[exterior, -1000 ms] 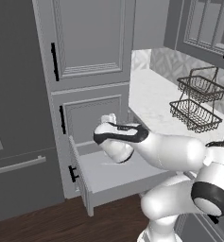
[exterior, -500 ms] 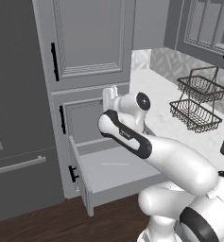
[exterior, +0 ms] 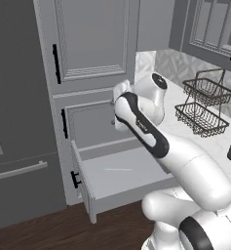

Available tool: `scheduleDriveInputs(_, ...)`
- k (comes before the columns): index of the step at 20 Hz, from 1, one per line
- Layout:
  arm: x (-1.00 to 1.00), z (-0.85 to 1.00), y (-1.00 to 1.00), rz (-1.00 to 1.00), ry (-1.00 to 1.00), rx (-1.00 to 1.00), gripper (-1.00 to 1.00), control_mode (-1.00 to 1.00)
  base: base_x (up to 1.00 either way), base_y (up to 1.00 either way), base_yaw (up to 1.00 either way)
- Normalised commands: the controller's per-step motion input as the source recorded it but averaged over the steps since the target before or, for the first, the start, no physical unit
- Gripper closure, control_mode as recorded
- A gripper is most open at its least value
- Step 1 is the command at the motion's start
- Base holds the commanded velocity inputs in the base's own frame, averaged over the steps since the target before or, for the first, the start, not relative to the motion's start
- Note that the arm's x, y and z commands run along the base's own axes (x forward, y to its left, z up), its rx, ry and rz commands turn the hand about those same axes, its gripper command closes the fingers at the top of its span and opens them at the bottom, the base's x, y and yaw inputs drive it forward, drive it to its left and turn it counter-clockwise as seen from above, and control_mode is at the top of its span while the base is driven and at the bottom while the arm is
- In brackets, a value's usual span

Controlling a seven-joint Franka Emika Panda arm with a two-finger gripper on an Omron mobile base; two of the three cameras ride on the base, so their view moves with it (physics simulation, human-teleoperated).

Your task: Take a straw from the drawer in front and place it inside the glass cup on the dining counter.

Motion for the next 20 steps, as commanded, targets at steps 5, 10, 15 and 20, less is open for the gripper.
scheduleDriveInputs(5, -0.14, -0.34, -0.31, 0.0, 0.14, 0.01, -1.0, -1.0, 0.0, 0.0, 0.0)
scheduleDriveInputs(10, -0.01, -0.46, -0.31, 0.0, 0.04, -0.03, -1.0, -1.0, 0.0, 0.0, 0.0)
scheduleDriveInputs(15, 0.0, -0.44, -0.28, 0.0, 0.13, -0.01, -1.0, -1.0, 0.0, 0.0, 0.0)
scheduleDriveInputs(20, 0.0, -0.4, -0.2, 0.0, 0.14, 0.0, -1.0, -1.0, 0.0, 0.0, 0.0)
